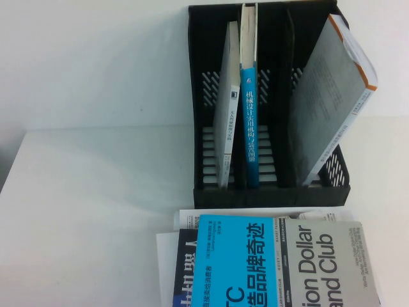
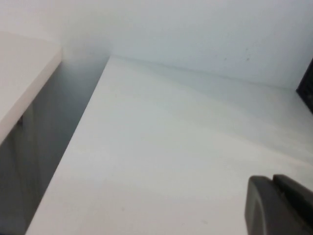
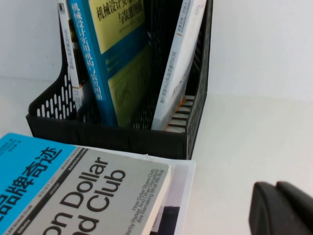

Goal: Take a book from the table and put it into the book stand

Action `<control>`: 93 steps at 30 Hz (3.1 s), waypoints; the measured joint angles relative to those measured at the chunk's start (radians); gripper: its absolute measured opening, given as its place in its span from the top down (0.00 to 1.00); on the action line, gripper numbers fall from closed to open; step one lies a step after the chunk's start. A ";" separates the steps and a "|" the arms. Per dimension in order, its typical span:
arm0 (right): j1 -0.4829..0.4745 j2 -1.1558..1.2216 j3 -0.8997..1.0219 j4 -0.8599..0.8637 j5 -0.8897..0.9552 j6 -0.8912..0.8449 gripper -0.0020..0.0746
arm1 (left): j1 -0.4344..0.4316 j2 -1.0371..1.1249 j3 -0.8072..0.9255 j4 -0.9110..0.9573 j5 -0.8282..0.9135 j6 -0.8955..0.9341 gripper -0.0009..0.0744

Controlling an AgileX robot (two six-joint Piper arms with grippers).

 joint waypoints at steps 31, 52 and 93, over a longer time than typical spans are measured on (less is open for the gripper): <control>0.000 -0.007 0.000 0.000 0.000 0.000 0.98 | 0.093 -0.001 -0.005 -0.007 0.083 -0.011 0.99; -0.126 -0.108 0.327 -0.375 -0.232 0.343 0.98 | 0.093 -0.002 -0.005 -0.007 0.084 -0.015 0.99; -0.188 -0.108 0.321 -0.371 -0.135 0.371 0.98 | 0.094 -0.002 -0.005 -0.007 0.084 -0.018 0.99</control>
